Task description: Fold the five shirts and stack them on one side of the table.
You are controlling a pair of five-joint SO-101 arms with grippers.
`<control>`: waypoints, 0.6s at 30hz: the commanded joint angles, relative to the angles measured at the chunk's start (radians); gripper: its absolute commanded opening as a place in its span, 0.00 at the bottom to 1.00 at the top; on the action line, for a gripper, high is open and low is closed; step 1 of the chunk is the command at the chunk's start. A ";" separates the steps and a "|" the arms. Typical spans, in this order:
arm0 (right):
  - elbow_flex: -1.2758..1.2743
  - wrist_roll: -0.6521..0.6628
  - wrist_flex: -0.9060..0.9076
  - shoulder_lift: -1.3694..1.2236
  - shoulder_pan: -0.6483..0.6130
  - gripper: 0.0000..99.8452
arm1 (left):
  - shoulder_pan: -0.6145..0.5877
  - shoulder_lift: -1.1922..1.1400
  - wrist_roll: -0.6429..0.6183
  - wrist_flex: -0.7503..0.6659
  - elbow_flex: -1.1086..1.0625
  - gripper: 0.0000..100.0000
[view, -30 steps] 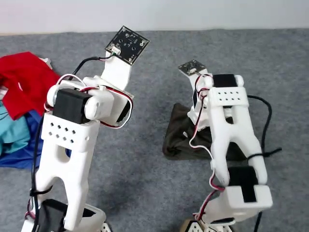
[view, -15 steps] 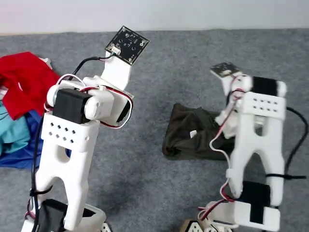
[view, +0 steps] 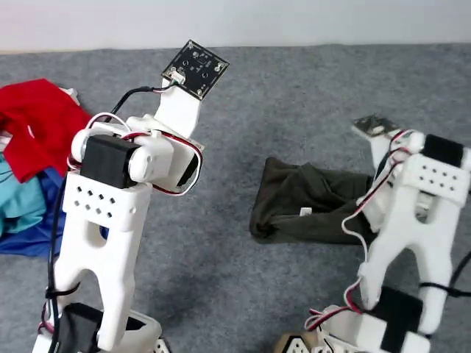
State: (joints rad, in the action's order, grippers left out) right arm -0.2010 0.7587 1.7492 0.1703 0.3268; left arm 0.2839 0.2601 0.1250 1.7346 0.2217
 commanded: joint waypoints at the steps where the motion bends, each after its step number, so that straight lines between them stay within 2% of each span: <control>1: -0.071 0.035 0.038 0.088 0.010 0.01 | -0.006 0.038 0.011 0.018 0.004 0.00; 12: -0.270 0.043 -0.208 0.088 0.016 0.01 | -0.006 0.040 0.011 0.018 0.004 0.00; 15: -0.322 0.043 -0.298 0.088 0.016 0.04 | -0.006 0.040 0.011 0.018 0.004 0.00; 18: -0.330 0.043 -0.305 0.097 0.016 0.11 | -0.006 0.040 0.011 0.018 0.004 0.00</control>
State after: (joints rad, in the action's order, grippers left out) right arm -0.5370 0.7925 1.4622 0.2179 0.3299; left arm 0.2839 0.2601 0.1281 1.7346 0.2217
